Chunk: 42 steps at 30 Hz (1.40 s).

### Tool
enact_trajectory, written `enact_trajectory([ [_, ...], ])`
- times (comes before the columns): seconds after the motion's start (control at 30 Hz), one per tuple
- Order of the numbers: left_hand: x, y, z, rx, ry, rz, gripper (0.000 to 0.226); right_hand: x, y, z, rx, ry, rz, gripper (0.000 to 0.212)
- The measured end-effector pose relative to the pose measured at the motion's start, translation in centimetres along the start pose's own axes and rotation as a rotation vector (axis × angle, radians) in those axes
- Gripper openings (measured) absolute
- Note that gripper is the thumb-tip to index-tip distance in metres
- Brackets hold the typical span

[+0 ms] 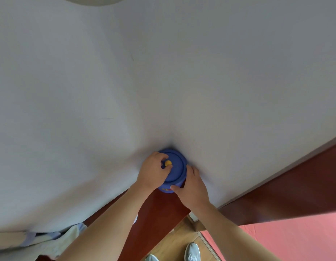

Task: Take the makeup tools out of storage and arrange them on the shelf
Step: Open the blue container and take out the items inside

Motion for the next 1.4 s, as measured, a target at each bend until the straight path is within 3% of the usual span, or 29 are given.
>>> enact_trajectory([
  [0.43,-0.1,-2.7,-3.8,-0.017,-0.032,0.109,0.045,-1.3,-1.6,-0.8,-0.036,-0.132,-0.109,0.065],
  [0.77,-0.2,-4.6,-8.1,0.029,-0.139,0.313,0.035,-5.5,-2.6,-1.4,-0.038,-0.369,-0.305,0.048],
  [0.87,-0.1,-5.3,-9.1,0.060,-0.179,0.338,0.035,-6.6,-2.5,-1.7,-0.053,-0.441,-0.359,0.052],
  [0.97,-0.2,-6.0,-10.2,0.059,-0.227,0.376,0.042,-7.3,-2.7,-2.0,-0.088,-0.481,-0.412,0.049],
  [1.07,-0.1,-6.9,-11.3,0.046,-0.262,0.419,0.067,-7.8,-3.3,-2.3,-0.111,-0.500,-0.459,0.045],
  [1.17,-0.5,-7.5,-12.4,0.038,-0.301,0.436,0.051,-7.8,-3.7,-2.5,-0.103,-0.517,-0.491,0.041],
  [1.4,-0.6,-10.1,-16.2,0.074,-0.348,0.431,0.049,-8.7,-5.1,-4.5,-0.094,-0.531,-0.501,0.037],
])
Point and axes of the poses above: each hand's wrist, its own z-axis towards the middle knuckle, its own y-axis out of the palm, x = y × z, the point moved 6 cm from there along z, towards the middle knuckle, and after that the axes turned 1 degree about -z, right-handed, at the moved point
